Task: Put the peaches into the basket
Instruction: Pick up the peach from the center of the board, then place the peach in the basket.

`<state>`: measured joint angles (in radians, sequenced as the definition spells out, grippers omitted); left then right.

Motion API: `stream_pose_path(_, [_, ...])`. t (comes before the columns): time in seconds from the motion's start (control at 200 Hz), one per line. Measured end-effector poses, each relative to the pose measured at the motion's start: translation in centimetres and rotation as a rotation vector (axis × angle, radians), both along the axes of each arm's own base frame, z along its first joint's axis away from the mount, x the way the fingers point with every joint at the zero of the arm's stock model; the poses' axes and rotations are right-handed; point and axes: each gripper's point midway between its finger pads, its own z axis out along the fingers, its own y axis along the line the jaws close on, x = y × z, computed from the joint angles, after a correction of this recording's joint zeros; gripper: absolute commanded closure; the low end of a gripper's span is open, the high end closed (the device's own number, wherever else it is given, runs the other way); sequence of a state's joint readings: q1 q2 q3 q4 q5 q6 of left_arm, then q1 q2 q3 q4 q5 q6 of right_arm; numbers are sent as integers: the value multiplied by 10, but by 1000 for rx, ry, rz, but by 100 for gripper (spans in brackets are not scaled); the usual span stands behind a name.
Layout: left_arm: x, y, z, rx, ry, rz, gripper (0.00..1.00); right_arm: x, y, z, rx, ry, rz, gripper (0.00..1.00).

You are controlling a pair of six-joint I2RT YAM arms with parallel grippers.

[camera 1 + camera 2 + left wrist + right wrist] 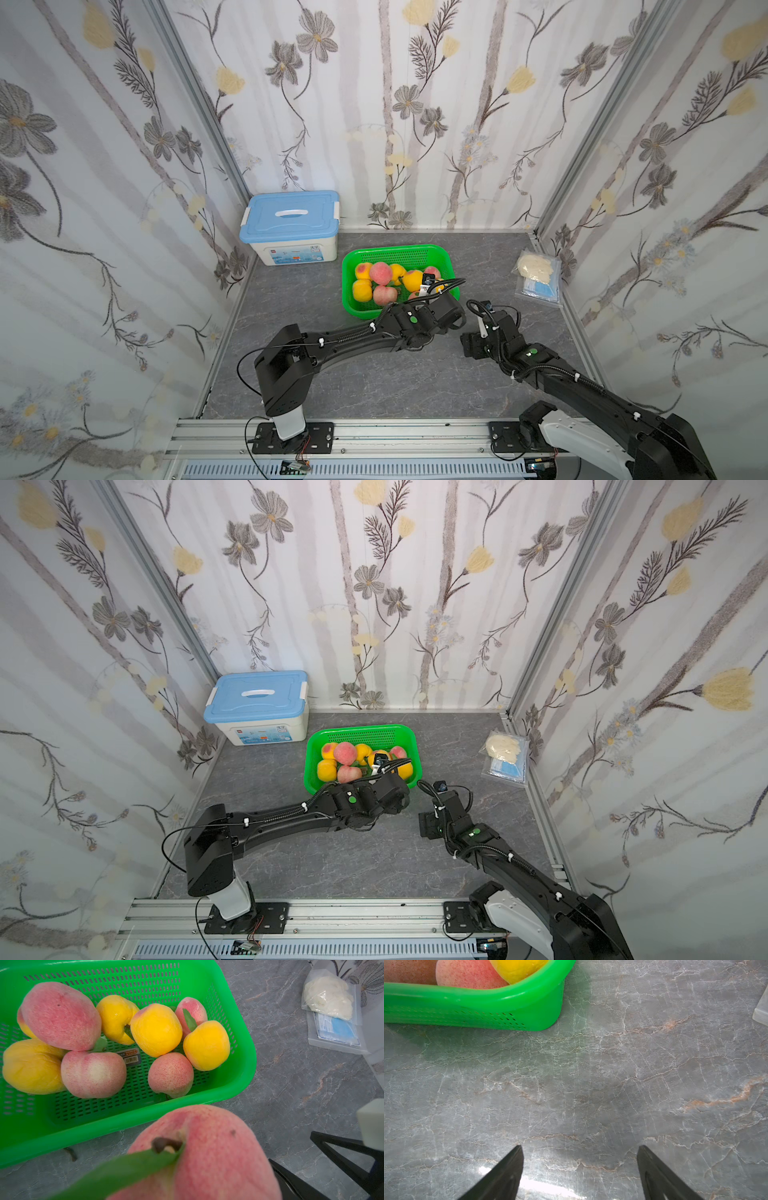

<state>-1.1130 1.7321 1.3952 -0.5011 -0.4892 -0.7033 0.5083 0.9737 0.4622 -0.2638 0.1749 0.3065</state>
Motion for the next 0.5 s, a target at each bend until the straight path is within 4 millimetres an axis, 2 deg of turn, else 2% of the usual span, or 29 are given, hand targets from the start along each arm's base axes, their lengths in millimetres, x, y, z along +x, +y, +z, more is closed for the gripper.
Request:
stream_pose_path(0.32, [24,32,8,40,1,69,27,0,0,0,0,0,0,13])
stream_pose_path(0.5, [40,47,2,50,34,102,26,0,0,-1,-1,2,0,14])
